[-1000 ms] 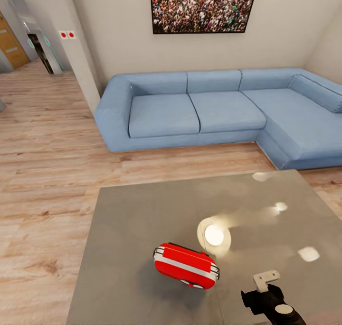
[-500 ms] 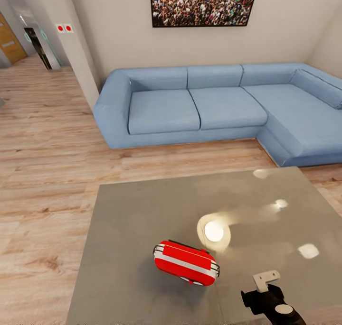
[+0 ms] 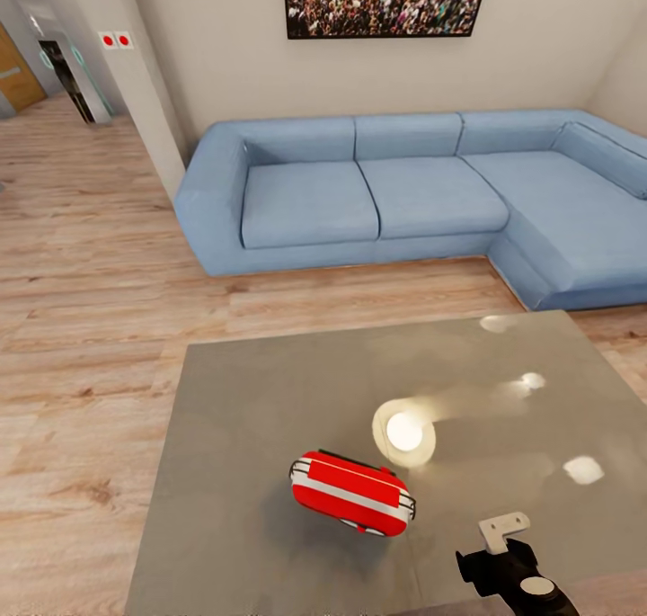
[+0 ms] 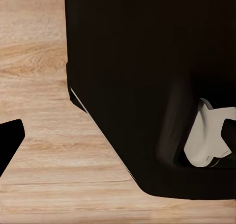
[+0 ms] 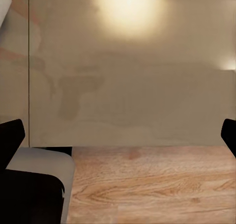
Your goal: Turn on the radio receiver that's on the table in the living room.
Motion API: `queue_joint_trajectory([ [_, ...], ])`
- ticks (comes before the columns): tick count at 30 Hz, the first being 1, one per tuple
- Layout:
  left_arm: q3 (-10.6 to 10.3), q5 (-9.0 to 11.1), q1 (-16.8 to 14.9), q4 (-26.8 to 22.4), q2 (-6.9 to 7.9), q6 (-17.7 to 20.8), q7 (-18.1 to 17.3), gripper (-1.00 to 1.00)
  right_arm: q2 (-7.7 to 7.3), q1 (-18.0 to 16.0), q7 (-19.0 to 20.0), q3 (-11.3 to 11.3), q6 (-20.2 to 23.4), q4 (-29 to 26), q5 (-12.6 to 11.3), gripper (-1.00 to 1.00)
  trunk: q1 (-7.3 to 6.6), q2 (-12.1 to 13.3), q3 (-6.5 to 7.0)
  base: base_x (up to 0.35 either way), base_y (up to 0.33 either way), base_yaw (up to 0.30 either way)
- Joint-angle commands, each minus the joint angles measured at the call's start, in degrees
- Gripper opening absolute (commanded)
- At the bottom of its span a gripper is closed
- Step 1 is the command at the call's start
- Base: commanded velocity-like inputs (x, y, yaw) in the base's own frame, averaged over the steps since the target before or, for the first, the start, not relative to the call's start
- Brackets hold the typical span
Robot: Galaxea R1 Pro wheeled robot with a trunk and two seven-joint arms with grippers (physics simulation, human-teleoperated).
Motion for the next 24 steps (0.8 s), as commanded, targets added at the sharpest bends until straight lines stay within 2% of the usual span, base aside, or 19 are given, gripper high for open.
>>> queue_joint_trajectory([
  [1,0.0,0.0,0.0,0.0,0.0,0.0,0.0,1.0,0.0,0.0,0.01,0.0,0.0,0.0,0.0,1.0,0.0,0.0,-0.08,0.0,0.0,0.0],
  [18,0.0,0.0,0.0,-0.05,0.0,0.0,0.0,1.0,0.0,0.0,0.03,0.0,0.0,0.0,0.0,1.0,0.0,0.0,-0.24,0.0,0.0,0.0],
  [20,-0.36,-0.03,-0.44,-0.71,-0.2,-0.65,-0.17,1.0,0.54,0.66,-0.62,-0.65,-0.65,0.61,-0.66,1.0,0.0,0.0,-0.24,0.0,0.0,0.0],
  [24,-0.36,-0.06,-0.46,-2.01,-0.21,-1.58,-0.14,1.0,0.53,1.94,-0.77,-1.87,-1.44,0.54,-0.96,1.0,0.0,0.0,-0.24,0.0,0.0,0.0],
])
